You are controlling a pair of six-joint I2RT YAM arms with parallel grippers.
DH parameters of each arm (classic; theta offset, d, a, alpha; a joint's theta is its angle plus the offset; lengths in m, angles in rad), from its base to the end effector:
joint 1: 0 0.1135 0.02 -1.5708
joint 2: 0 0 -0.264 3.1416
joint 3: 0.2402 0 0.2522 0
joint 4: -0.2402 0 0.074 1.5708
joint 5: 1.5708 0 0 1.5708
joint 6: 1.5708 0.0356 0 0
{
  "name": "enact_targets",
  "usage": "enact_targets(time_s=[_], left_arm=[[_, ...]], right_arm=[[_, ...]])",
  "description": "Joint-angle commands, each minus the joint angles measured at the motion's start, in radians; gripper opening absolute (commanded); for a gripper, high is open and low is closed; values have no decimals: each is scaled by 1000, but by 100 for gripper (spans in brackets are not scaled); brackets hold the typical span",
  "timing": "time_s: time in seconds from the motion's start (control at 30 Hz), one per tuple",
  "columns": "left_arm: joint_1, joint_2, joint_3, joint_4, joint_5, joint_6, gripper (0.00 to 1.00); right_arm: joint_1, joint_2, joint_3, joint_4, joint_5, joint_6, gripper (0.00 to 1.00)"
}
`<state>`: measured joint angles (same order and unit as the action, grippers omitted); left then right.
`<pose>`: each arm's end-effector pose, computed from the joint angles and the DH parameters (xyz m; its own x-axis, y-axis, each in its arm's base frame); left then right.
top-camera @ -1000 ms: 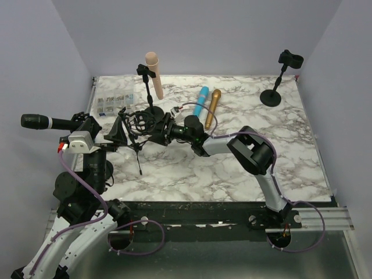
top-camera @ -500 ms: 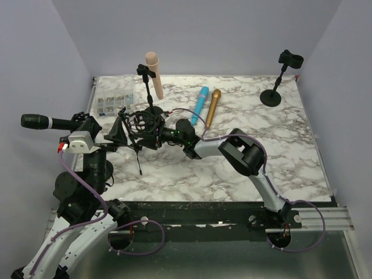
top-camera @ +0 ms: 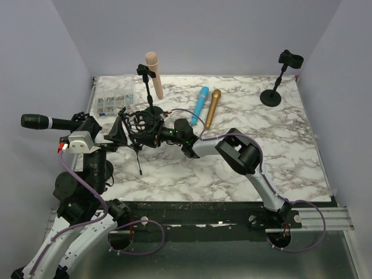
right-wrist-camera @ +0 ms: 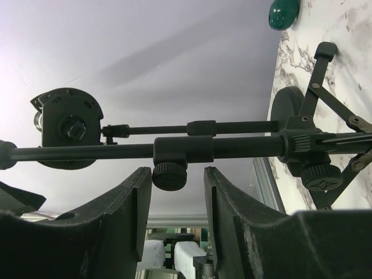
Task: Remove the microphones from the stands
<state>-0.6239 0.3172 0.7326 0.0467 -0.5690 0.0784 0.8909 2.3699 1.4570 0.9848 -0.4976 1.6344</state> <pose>0.0617 -0.0208 0.3960 0.3686 -0.1840 -0.9112 0.0721 0.9829 -0.1694 0.3084 0.4084 0.1480 -0.9835 0.1783 0.0292 0.0174 -0.0673 0.9976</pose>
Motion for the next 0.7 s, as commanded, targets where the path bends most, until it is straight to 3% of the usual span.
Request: enact_targets(time_s=[0.0,0.2,0.37,0.67], left_arm=[[-3,-1,11,-3,-8,3,98],[-3,0,10,-4,-8,3,98],[-3,1,10,-3,-10,4,98],[-3,8,7,0,-15,8,98]], right_arm=[[6,31,40,-13,8,7,45],[6,45,55,-10,8,7,31],[5,38,33,27,7,-5,3],[-5,-70,-150,17,7,-148,1]])
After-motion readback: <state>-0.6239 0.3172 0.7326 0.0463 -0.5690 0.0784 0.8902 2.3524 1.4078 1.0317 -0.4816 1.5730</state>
